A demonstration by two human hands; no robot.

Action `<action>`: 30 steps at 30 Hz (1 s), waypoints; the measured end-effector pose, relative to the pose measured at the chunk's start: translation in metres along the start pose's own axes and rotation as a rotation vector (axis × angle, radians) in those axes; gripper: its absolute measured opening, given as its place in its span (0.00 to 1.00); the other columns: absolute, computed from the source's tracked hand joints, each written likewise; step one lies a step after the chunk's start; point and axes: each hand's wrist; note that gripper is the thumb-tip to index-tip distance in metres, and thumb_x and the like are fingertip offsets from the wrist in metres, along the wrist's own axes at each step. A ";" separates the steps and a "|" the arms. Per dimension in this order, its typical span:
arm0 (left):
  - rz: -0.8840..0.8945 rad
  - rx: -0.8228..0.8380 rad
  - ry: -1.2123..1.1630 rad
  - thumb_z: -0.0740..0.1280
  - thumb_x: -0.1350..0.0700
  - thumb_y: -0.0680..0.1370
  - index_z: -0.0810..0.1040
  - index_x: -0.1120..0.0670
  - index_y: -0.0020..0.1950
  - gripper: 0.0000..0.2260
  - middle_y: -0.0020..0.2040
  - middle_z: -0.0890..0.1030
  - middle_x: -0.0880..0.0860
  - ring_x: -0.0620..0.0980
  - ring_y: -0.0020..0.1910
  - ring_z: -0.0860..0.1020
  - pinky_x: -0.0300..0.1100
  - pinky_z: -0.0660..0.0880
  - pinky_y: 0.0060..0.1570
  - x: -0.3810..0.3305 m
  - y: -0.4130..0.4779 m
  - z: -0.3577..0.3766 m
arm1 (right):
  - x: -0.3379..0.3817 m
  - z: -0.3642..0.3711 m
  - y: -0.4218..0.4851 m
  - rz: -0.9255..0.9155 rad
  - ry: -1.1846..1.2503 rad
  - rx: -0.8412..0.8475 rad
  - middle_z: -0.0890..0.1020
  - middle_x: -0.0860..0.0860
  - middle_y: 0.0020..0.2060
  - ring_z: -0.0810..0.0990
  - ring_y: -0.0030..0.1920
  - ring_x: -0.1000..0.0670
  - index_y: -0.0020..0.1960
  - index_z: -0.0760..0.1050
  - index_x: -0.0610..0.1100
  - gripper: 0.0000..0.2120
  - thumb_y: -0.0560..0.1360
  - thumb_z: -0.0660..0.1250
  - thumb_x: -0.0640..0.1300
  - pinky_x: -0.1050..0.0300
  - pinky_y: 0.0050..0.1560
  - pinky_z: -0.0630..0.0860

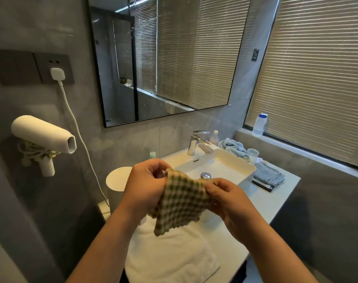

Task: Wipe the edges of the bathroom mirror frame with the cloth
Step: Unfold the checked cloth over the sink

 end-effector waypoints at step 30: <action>0.032 0.019 -0.044 0.69 0.60 0.78 0.79 0.43 0.61 0.15 0.40 0.85 0.51 0.50 0.45 0.84 0.48 0.81 0.49 0.012 -0.006 -0.008 | 0.021 0.015 -0.012 -0.105 -0.032 -0.088 0.85 0.51 0.47 0.81 0.52 0.48 0.46 0.85 0.51 0.13 0.78 0.66 0.35 0.54 0.48 0.79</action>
Point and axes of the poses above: each hand's wrist, its own y-axis towards the middle knuckle, its own z-axis out of the palm, x = y × z
